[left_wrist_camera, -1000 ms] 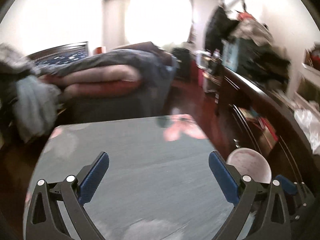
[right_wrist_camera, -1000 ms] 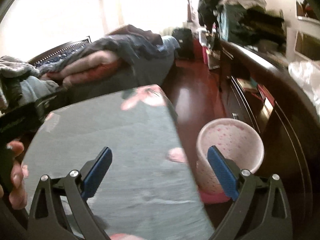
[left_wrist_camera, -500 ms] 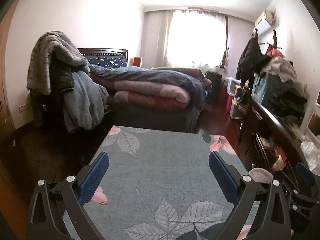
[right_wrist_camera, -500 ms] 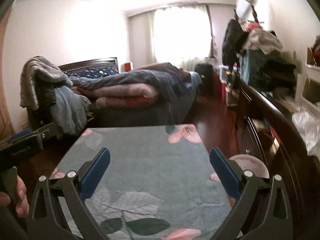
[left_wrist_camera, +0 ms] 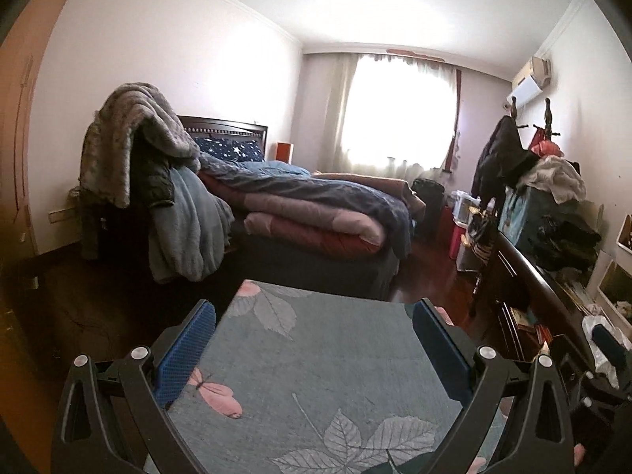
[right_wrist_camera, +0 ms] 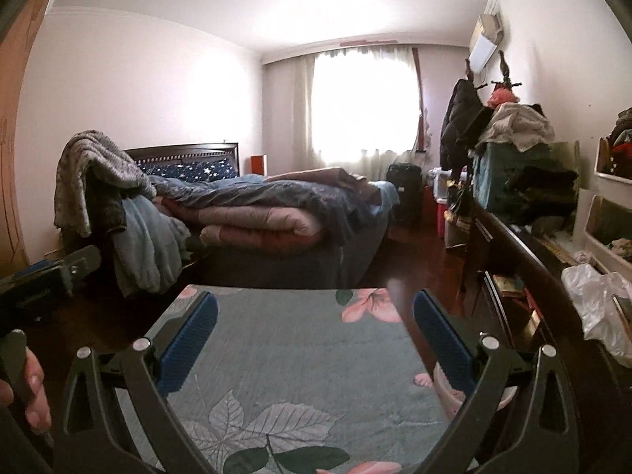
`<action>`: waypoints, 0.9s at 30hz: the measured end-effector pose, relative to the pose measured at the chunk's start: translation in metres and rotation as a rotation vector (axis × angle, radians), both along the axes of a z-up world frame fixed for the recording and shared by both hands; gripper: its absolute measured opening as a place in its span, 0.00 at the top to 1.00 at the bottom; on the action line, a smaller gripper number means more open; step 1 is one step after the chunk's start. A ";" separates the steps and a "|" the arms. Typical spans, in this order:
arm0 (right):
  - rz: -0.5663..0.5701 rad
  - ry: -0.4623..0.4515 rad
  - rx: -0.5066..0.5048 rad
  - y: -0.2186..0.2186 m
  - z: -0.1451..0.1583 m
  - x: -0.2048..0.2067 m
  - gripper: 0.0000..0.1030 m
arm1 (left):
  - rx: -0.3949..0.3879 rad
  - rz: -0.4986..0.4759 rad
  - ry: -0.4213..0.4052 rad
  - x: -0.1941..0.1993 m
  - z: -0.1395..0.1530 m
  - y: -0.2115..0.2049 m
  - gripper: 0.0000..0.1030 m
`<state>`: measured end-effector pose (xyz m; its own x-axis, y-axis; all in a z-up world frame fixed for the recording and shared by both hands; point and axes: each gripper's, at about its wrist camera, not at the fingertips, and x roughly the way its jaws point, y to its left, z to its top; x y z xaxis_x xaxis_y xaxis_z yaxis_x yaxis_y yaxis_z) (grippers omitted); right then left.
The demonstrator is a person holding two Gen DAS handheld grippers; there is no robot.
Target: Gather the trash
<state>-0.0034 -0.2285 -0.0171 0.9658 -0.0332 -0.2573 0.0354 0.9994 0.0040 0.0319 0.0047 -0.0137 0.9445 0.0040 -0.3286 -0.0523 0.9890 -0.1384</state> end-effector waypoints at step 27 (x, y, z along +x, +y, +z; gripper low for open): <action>-0.042 -0.053 -0.018 -0.008 0.015 -0.014 0.03 | 0.020 -0.004 -0.043 -0.014 0.018 -0.003 0.04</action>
